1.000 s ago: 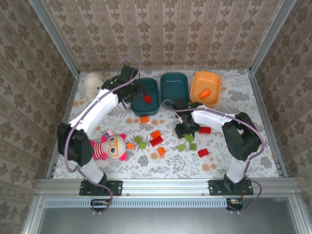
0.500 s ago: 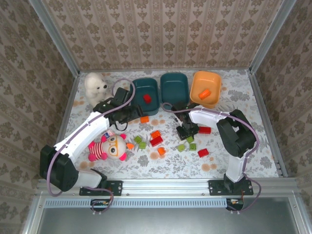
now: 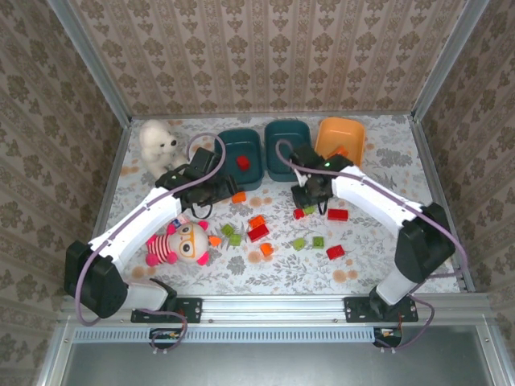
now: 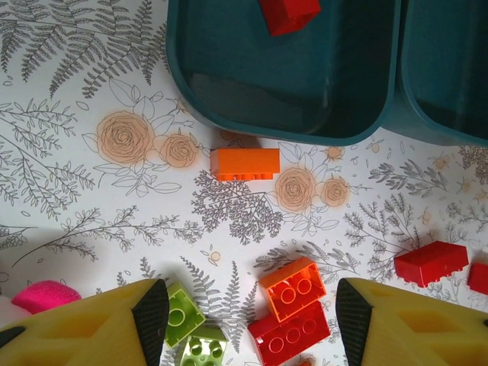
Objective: Sort the legos into containers by color
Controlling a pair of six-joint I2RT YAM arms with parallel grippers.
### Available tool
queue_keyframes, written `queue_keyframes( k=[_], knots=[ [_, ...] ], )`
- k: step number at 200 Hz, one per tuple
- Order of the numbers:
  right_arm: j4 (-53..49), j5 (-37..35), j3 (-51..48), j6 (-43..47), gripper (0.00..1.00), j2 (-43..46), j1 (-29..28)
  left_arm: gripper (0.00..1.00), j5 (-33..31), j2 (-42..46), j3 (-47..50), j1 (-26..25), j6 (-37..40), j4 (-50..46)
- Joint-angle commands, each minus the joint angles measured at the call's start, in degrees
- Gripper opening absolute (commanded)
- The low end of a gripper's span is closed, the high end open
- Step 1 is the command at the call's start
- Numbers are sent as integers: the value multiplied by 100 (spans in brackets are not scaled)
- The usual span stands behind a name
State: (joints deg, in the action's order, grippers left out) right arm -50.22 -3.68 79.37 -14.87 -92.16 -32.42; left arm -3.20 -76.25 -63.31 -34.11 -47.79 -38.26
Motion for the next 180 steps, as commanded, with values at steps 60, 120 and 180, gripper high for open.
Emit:
queue_keyframes(
  k=[60, 120, 180],
  knots=[
    [687, 185, 3528, -875, 24, -3282, 869, 63, 7, 331, 318, -34, 167, 67],
    [20, 536, 5702, -866, 31, -5228, 1203, 63, 293, 1174, 921, -43, 333, 25],
    [-437, 716, 6153, -825, 56, -5365, 1264, 64, 303, 1915, 1513, -35, 60, -154]
  ],
)
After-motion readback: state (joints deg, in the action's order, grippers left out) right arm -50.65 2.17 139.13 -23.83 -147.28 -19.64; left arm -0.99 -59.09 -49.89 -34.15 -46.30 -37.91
